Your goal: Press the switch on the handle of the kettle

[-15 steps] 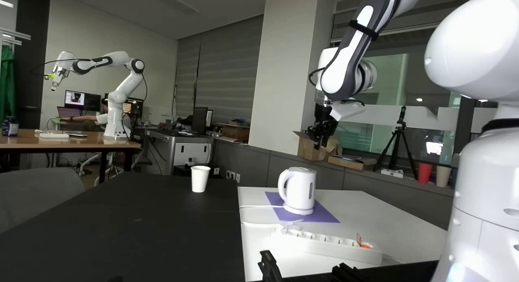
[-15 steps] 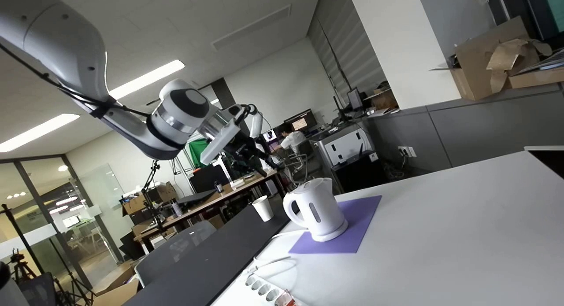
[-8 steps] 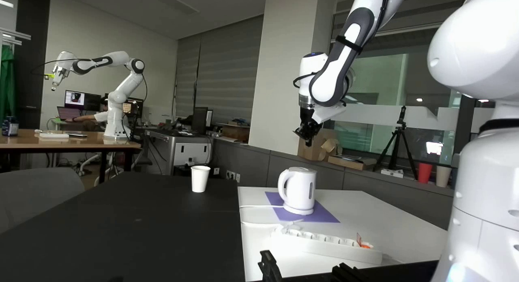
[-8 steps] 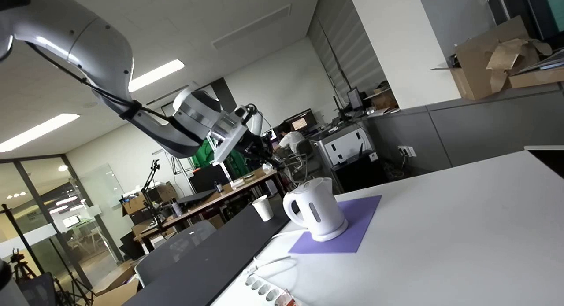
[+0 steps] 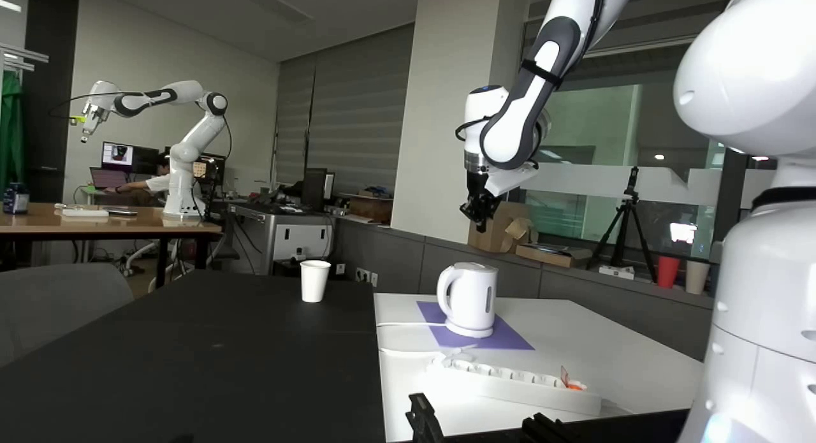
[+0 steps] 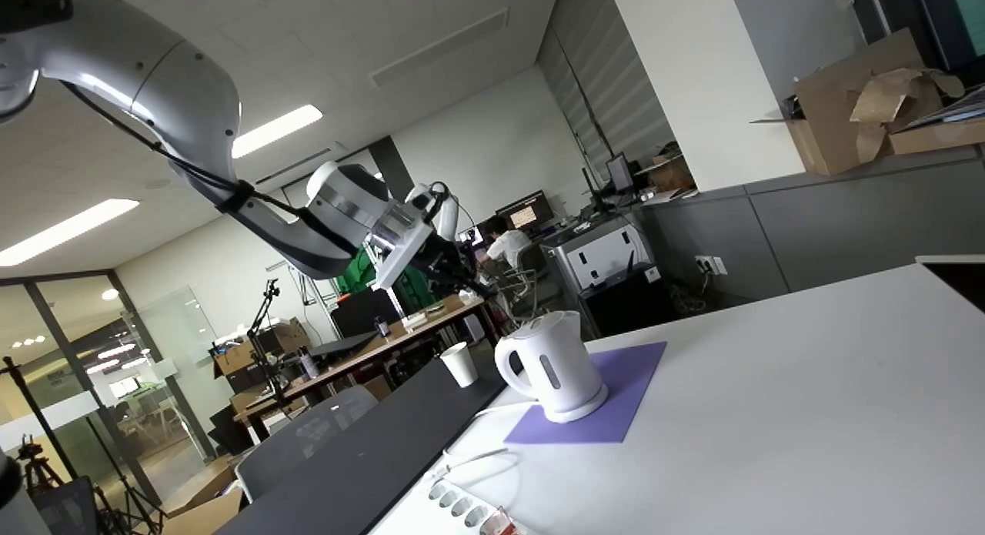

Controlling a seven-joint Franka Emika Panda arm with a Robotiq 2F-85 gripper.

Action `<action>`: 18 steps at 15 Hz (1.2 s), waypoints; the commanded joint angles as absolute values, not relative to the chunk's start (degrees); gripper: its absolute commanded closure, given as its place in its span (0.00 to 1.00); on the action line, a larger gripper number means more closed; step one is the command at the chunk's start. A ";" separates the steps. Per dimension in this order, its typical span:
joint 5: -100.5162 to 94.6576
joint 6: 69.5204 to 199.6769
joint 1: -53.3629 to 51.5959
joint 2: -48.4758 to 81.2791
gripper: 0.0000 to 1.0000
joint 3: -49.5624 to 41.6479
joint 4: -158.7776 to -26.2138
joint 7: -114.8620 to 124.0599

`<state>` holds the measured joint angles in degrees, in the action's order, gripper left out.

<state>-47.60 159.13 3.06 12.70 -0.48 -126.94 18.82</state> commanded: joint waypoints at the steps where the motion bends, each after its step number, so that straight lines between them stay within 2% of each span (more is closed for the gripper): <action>1: -47.60 159.14 3.05 12.70 0.99 -0.47 -126.94 18.82; 18: -46.73 158.69 1.77 16.51 1.00 1.35 -123.79 18.20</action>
<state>-46.17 159.27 2.55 14.22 1.34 -126.57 17.30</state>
